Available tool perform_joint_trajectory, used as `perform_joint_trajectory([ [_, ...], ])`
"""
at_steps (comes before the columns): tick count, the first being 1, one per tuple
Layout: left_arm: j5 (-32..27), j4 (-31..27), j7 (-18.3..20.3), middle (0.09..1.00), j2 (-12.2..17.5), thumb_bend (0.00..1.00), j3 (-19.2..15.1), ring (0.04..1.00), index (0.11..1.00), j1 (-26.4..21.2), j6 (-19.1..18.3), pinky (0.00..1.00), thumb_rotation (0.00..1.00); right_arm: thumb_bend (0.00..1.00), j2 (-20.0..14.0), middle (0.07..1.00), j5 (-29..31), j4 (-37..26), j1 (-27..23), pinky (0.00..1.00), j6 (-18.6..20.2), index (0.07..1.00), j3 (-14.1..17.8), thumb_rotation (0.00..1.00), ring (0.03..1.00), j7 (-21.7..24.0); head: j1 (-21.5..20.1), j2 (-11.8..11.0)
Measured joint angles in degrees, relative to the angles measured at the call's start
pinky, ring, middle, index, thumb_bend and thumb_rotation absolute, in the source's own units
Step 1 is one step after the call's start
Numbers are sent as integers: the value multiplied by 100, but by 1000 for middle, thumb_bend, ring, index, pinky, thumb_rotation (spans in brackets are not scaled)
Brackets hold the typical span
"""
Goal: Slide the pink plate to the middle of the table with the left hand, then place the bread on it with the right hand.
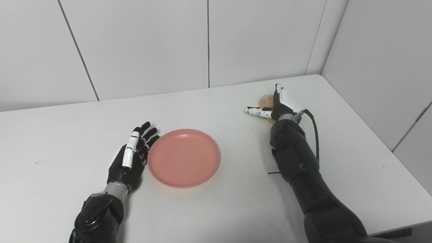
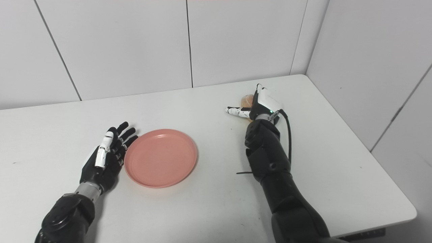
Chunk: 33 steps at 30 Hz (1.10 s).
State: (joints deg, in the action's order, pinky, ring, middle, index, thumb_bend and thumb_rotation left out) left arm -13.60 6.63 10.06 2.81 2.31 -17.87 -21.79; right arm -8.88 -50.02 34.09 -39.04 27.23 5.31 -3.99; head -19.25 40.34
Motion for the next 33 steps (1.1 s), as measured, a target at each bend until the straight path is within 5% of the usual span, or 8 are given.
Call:
perform_joint_trajectory([
  [1,0,-3,0,928,0,335,1,917,926,2,-1,923,1000,765,-15,849,20,35,-2,708,0,844,-48,347,818,-83,0,0],
  [3,0,-3,1,928,0,338,2,918,926,3,-1,926,1000,725,-61,622,61,140,-9,424,0,715,-170,267,531,-191,0,0],
  [4,-1,-3,1,927,-1,339,2,918,925,4,-1,925,1000,603,-86,552,64,178,-9,353,0,583,-250,197,455,-299,0,0],
  [6,-1,-3,1,926,-1,338,1,915,924,4,-1,921,1000,530,-153,486,119,193,-40,310,0,516,-351,98,403,-407,0,0],
  [13,0,-8,1,928,1,338,4,917,926,9,-1,922,1000,514,-288,425,434,320,-97,237,-4,540,-692,1,319,-638,0,18],
  [26,1,-2,3,925,-1,340,20,913,924,10,0,916,1000,514,-258,440,209,290,-153,268,-3,539,-465,6,347,-293,53,18],
  [29,3,-6,-14,924,-6,340,23,912,924,10,0,916,1000,515,-258,460,208,42,-115,307,0,524,-449,3,391,-161,88,18],
  [33,6,-5,-30,924,-17,338,35,912,922,10,0,914,1000,508,-260,429,208,-434,-73,249,7,540,-461,3,333,-15,140,9],
])
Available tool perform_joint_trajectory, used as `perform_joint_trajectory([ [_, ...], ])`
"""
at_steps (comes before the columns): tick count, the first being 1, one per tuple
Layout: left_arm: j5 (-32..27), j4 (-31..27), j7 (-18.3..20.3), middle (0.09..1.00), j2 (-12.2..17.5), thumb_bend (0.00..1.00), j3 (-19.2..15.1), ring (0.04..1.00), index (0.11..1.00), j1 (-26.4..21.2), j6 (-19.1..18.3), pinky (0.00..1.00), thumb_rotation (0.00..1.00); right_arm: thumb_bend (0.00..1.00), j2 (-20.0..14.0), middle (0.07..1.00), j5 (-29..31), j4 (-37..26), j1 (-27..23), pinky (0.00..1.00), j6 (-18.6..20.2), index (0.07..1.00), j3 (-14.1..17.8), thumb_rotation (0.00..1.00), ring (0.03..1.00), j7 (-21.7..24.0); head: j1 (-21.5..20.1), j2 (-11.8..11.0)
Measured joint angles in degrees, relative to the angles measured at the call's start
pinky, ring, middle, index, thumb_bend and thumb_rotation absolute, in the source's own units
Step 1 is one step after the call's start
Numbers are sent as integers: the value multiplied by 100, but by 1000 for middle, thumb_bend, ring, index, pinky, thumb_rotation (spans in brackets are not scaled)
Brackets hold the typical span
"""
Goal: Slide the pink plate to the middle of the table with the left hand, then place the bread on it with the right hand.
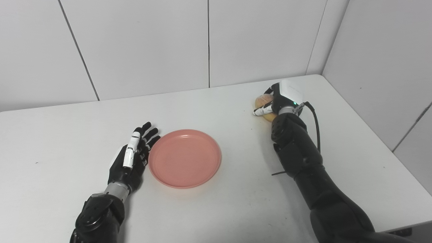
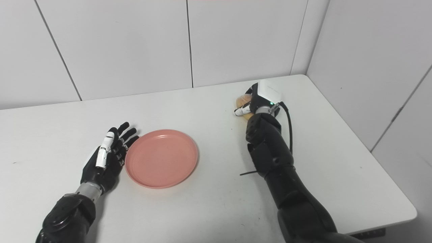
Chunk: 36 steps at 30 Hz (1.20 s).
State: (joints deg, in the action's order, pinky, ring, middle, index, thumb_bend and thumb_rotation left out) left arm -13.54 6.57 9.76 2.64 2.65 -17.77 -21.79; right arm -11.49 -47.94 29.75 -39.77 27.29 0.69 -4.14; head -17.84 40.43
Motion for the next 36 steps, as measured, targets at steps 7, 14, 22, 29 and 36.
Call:
perform_joint_trajectory([
  [7,99,12,-15,923,-25,339,44,910,922,-5,10,909,1000,508,71,440,-127,-1372,219,304,8,542,-326,4,395,616,123,9],
  [14,116,6,-81,914,-118,336,46,906,919,-5,8,904,1000,498,513,471,-388,-2278,414,330,8,512,-823,83,412,1120,290,44],
  [22,225,17,-140,919,-156,334,113,910,922,-9,25,900,1000,497,768,478,-385,-3032,631,331,8,489,-1292,134,408,1724,527,88],
  [29,376,30,-308,917,-283,336,150,907,916,-9,62,895,1000,496,908,487,-335,-3138,817,342,5,489,-1825,133,420,1830,764,184],
  [36,500,26,-429,917,-359,332,179,909,914,-11,79,902,1000,496,904,477,-249,-3213,979,309,-50,490,-2193,135,401,1790,1037,298],
])
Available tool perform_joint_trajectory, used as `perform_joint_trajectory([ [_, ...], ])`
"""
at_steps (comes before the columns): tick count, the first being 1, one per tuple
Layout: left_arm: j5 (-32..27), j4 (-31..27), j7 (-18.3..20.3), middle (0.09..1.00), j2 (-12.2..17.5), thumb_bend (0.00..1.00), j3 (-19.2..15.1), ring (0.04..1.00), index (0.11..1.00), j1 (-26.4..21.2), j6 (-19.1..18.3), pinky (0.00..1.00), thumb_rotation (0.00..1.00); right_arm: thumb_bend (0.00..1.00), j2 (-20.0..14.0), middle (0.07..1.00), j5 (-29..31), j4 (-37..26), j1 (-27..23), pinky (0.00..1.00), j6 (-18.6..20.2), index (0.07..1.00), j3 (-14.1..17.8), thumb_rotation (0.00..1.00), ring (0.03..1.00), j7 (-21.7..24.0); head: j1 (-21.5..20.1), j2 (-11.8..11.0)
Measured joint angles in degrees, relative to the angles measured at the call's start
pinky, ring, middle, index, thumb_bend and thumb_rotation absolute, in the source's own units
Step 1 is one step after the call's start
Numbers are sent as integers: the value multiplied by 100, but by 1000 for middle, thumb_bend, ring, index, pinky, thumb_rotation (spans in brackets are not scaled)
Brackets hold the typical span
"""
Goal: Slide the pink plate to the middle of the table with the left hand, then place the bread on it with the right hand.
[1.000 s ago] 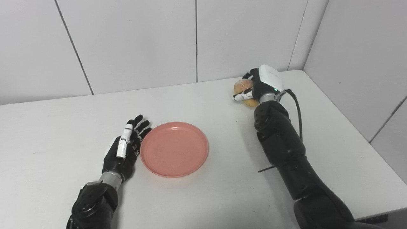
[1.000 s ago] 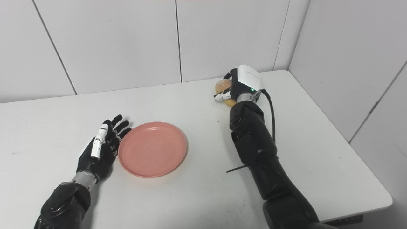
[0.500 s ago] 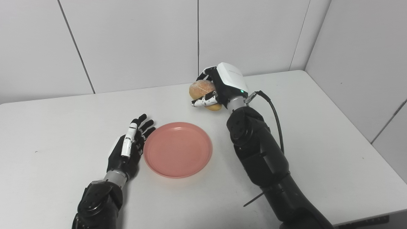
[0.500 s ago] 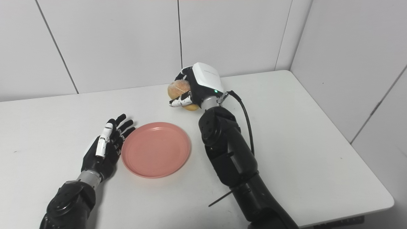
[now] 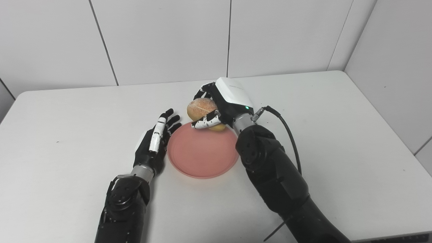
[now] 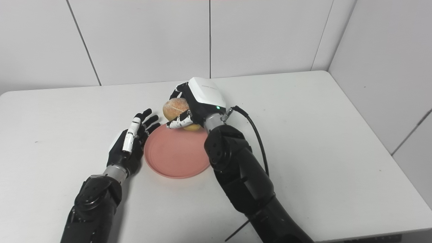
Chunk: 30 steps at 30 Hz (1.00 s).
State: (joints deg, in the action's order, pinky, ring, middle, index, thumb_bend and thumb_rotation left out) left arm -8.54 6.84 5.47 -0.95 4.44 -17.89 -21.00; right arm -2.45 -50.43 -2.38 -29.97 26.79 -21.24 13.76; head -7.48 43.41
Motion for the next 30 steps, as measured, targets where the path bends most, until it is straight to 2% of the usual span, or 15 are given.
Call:
perform_joint_trajectory([
  [9,110,-7,-153,914,-125,327,-1,908,908,0,21,894,1000,495,5,501,100,31,377,323,-7,492,-271,134,414,-6,124,53],
  [15,111,-18,-209,914,-161,332,-5,906,908,0,20,893,1000,496,-7,485,51,33,411,308,-6,492,-399,134,396,9,168,115],
  [23,140,-38,-215,918,-160,336,11,910,917,2,4,893,1000,495,-160,538,-17,33,450,342,-3,495,-482,136,442,163,194,141],
  [26,143,-40,-214,922,-159,335,14,912,920,2,3,894,1000,499,-195,458,-33,34,472,281,-3,492,-496,139,365,194,194,141],
  [30,141,-40,-214,918,-159,333,13,911,913,2,3,894,1000,505,-202,467,-48,33,514,287,-2,490,-531,143,373,281,194,150],
])
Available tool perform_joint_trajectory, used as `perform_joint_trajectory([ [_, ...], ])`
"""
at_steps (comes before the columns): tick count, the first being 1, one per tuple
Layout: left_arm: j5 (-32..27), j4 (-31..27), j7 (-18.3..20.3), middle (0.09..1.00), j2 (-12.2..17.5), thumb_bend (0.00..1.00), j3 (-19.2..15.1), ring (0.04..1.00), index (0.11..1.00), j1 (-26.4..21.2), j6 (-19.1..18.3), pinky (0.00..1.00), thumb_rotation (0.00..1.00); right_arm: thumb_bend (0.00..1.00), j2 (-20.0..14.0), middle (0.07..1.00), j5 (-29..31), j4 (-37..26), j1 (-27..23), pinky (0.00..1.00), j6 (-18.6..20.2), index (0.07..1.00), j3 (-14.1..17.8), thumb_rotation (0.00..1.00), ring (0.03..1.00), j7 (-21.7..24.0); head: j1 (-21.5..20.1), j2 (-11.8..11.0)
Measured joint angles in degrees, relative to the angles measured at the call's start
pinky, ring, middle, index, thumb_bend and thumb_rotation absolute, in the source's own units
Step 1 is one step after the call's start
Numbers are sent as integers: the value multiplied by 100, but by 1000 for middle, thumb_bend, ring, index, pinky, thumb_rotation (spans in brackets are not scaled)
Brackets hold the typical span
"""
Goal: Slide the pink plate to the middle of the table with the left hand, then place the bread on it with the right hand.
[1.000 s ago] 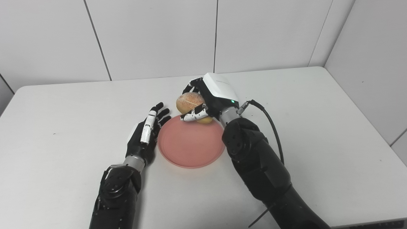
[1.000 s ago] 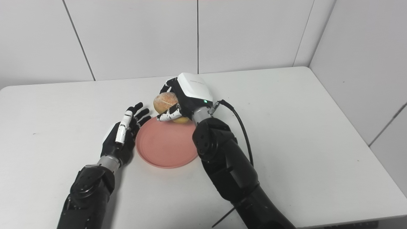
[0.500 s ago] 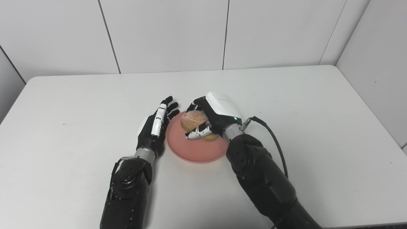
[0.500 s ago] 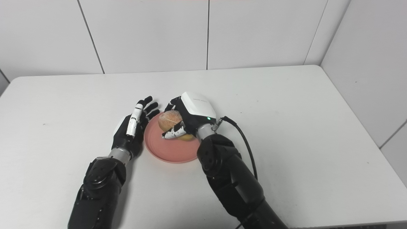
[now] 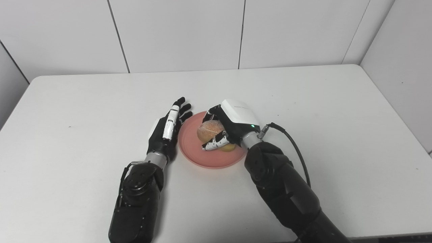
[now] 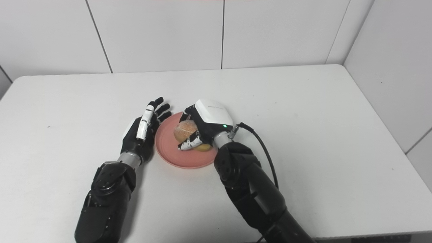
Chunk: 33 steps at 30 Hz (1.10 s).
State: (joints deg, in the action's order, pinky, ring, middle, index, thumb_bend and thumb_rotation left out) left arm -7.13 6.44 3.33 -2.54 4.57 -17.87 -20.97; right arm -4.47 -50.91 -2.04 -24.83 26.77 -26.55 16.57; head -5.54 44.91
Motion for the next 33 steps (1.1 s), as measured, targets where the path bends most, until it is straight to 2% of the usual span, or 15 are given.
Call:
perform_joint_trajectory([
  [2,-4,-1,0,908,0,329,-2,903,902,0,0,882,1000,510,0,513,-11,1,4,342,2,491,-4,144,431,52,0,0],
  [7,-20,-4,0,902,-1,327,-10,897,896,3,0,871,1000,512,-9,533,-7,10,3,379,1,491,-4,147,463,66,-9,0],
  [13,-20,-9,0,904,-1,328,-9,900,902,4,-10,875,1000,515,-14,599,-10,10,2,441,2,493,-16,149,540,165,-9,0],
  [14,-20,-9,0,904,-1,328,-10,900,903,4,-12,872,1000,613,-14,639,-35,10,1,473,2,601,-19,192,581,195,-9,0],
  [15,-20,-10,0,904,-1,328,-10,900,904,4,-14,871,1000,656,-15,664,-50,10,0,496,3,650,-21,211,607,247,-9,0],
  [18,-21,-18,0,917,-2,328,-11,911,914,4,-37,881,1000,696,-24,724,-106,10,-1,555,6,720,-45,253,671,325,0,0],
  [20,-35,-25,1,935,-4,327,-12,926,924,4,-49,894,1000,726,-26,773,-131,8,0,596,6,753,-46,316,721,357,-9,0],
  [26,-47,-61,7,951,-17,322,-24,946,922,4,-103,909,1000,811,-19,837,-159,-55,1,682,6,817,-26,493,792,428,-18,-9],
  [27,-46,-63,7,950,-22,320,-28,946,922,4,-113,908,1000,831,-15,853,-151,-68,3,727,6,840,-15,566,819,422,-18,-9],
  [30,-42,-64,7,961,-21,303,-27,954,931,4,-115,917,1000,875,-12,894,-133,-120,10,799,4,889,7,686,861,394,-35,-18],
  [33,-37,-72,12,964,-8,300,-5,957,934,4,-115,920,1000,892,-31,907,-94,-321,28,824,-9,901,8,709,873,390,-44,-18],
])
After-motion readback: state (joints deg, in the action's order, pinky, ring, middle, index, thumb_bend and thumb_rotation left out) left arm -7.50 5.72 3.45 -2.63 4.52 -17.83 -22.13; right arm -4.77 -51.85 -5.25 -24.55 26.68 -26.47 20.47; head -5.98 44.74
